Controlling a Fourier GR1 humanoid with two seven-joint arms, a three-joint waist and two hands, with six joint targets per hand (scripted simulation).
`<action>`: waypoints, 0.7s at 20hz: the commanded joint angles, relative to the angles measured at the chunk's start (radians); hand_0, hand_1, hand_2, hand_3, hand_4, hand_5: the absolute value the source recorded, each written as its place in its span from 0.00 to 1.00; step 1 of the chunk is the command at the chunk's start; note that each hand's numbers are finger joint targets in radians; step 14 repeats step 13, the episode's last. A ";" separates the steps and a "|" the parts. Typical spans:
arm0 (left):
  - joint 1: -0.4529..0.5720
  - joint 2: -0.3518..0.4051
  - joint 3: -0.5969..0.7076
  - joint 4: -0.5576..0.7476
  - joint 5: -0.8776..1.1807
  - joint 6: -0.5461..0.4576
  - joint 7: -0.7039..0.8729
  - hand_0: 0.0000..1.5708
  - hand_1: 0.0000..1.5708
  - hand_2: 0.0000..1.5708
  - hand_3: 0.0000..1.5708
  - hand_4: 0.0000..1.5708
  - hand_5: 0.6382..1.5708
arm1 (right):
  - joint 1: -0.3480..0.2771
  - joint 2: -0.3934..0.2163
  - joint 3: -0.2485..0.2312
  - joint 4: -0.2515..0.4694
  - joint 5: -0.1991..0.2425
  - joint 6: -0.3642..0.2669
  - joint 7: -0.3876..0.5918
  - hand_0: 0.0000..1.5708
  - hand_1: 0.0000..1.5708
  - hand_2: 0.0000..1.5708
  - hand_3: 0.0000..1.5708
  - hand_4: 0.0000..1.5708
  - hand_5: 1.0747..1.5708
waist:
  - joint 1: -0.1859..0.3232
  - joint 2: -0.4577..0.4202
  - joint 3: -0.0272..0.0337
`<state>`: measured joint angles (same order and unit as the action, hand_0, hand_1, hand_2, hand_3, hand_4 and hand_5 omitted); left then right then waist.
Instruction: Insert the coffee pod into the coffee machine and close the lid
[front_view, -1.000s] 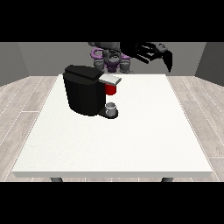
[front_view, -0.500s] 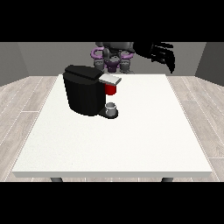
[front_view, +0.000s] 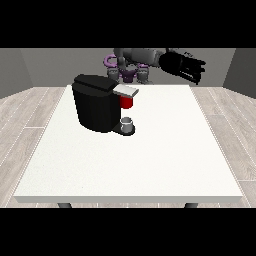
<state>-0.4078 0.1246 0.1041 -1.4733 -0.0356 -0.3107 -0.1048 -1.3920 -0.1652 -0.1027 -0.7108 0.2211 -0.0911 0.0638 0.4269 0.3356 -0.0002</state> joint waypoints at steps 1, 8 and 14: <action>0.065 -0.001 -0.030 -0.026 0.004 -0.040 -0.026 0.00 0.00 0.00 0.00 0.22 1.00 | 0.007 -0.023 -0.040 0.012 -0.033 0.019 -0.042 0.00 0.00 0.00 0.00 0.00 1.00 | 0.018 -0.013 -0.0001; 0.111 -0.008 -0.005 0.016 0.000 -0.005 -0.017 0.00 0.00 0.00 0.00 0.17 1.00 | 0.128 0.130 0.028 -0.045 -0.042 0.045 -0.171 0.00 0.00 0.00 0.00 0.11 1.00 | -0.091 -0.125 0.0001; 0.098 -0.010 0.019 0.154 -0.026 0.032 -0.024 0.00 0.00 0.00 0.00 0.17 1.00 | 0.305 0.163 0.194 -0.113 -0.167 0.023 -0.199 0.00 0.00 0.00 0.00 0.17 1.00 | -0.149 -0.227 -0.0003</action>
